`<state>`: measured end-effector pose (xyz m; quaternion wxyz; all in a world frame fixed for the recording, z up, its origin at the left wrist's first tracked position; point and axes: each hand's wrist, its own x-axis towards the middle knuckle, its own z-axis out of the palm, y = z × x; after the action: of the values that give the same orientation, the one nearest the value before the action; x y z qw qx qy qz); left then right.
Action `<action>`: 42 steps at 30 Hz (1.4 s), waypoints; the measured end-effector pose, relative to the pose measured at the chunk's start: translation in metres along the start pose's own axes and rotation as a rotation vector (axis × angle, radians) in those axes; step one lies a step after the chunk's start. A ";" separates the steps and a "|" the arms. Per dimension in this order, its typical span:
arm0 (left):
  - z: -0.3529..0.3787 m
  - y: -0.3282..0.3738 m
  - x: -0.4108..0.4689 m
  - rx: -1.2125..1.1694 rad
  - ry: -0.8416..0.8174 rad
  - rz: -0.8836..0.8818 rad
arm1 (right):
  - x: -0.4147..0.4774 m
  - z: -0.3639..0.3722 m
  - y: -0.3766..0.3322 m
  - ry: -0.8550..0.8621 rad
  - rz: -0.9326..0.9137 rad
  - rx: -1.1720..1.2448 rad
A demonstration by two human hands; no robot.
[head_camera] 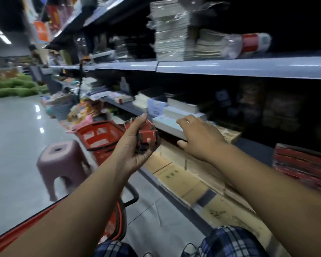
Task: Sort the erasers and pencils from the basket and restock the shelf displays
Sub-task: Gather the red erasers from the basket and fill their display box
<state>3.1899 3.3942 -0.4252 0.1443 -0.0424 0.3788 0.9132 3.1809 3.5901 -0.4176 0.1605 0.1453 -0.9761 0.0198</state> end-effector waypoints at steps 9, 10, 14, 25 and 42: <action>0.090 -0.095 0.065 0.093 -0.130 -0.213 | -0.077 -0.018 0.116 -0.038 0.318 -0.064; 0.098 -0.106 0.072 0.099 -0.159 -0.239 | -0.089 -0.019 0.127 -0.050 0.358 -0.070; 0.120 -0.152 0.096 0.188 -0.251 -0.340 | -0.124 -0.012 0.165 -0.083 0.492 -0.058; 0.131 -0.206 0.135 0.456 -0.418 -0.549 | -0.138 0.010 0.210 0.236 0.703 0.363; 0.112 -0.206 0.159 0.381 -0.716 -0.675 | -0.100 0.049 0.183 0.338 0.597 0.816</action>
<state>3.1026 3.6484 -0.5157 0.5560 0.1793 0.4304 0.6882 3.2036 3.7891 -0.4944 0.2335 -0.0932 -0.8485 0.4657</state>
